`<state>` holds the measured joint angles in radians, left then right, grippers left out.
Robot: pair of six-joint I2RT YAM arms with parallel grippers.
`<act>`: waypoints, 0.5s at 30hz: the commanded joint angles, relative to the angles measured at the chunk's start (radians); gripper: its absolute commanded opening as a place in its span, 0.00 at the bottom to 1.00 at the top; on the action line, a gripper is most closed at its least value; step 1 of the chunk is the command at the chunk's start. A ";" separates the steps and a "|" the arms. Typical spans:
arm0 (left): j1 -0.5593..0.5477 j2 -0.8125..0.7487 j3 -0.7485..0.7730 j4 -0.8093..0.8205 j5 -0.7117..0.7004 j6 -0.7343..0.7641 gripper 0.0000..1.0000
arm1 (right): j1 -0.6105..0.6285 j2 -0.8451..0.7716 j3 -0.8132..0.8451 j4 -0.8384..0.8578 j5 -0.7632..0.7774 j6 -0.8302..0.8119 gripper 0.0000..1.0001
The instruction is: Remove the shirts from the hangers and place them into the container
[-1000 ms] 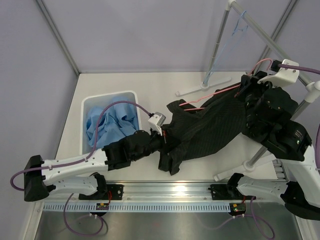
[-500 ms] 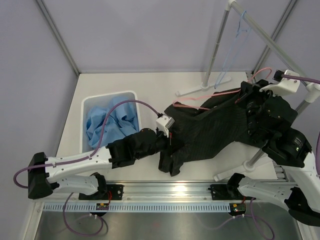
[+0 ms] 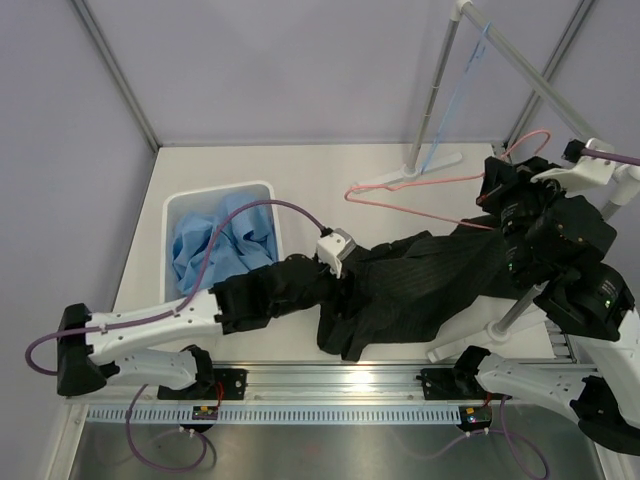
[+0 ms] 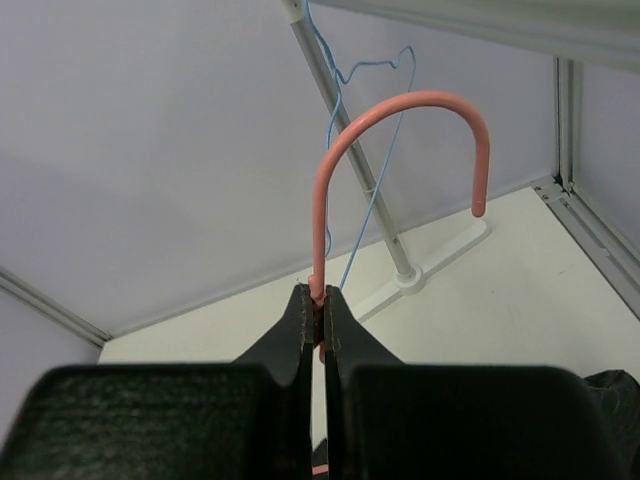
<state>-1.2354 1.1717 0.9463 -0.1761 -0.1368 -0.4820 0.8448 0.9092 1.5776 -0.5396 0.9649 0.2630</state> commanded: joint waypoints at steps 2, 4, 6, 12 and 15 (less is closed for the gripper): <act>-0.006 -0.150 0.198 -0.173 -0.095 0.133 0.73 | -0.010 -0.022 -0.083 0.024 -0.090 -0.119 0.00; -0.007 -0.167 0.242 -0.257 -0.084 0.160 0.82 | -0.010 -0.032 -0.102 0.014 -0.109 -0.140 0.00; -0.007 -0.205 0.273 -0.289 -0.084 0.193 0.81 | -0.010 -0.035 -0.105 0.006 -0.141 -0.162 0.00; -0.007 -0.302 0.244 -0.270 -0.107 0.246 0.36 | -0.010 -0.038 -0.114 -0.034 -0.227 -0.177 0.00; -0.007 -0.259 0.259 -0.278 -0.095 0.255 0.50 | -0.012 -0.017 -0.091 -0.074 -0.279 -0.173 0.00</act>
<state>-1.2369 0.8604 1.1980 -0.4286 -0.2245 -0.2687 0.8433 0.8822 1.4620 -0.5838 0.7685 0.1188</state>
